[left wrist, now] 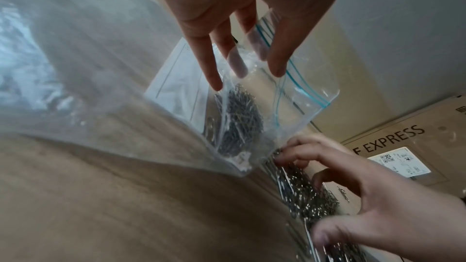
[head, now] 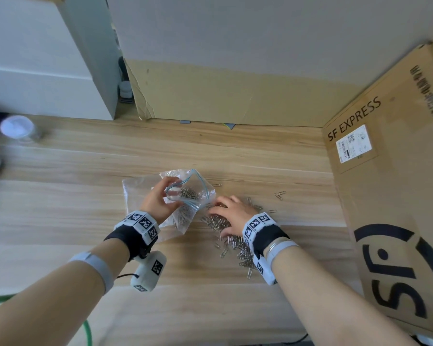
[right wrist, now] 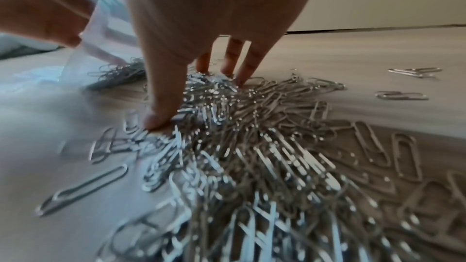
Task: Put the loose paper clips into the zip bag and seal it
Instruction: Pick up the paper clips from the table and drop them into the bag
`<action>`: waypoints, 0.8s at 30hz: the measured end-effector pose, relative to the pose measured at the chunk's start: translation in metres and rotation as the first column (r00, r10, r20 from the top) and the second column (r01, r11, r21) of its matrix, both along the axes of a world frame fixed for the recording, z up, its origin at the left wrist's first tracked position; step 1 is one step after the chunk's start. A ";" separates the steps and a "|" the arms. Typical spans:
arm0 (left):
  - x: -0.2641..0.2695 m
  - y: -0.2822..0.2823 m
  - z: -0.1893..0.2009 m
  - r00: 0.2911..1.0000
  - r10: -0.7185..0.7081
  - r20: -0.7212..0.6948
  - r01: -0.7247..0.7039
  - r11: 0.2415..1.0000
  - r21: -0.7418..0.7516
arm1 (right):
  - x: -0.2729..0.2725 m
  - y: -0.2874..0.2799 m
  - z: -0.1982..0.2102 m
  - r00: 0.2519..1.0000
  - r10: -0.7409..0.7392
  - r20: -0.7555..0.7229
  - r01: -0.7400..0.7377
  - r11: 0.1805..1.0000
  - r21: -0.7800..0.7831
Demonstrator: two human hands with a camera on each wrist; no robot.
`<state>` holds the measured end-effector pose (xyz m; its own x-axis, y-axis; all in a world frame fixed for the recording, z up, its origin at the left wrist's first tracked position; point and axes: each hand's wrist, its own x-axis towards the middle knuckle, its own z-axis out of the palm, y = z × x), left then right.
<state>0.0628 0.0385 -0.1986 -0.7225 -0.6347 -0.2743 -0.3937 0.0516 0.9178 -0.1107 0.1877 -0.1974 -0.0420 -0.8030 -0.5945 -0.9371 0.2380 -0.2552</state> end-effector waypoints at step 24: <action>-0.004 0.001 0.003 1.000 -0.029 -0.001 0.029 0.999 -0.027 | 0.007 -0.071 0.046 0.944 -0.150 0.293 0.266 0.871 -0.412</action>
<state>0.0588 0.0400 -0.1958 -0.7408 -0.6209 -0.2563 -0.3905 0.0876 0.9164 -0.1037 0.1162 -0.1513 -0.1384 -0.9711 -0.1943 -0.7725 0.2287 -0.5924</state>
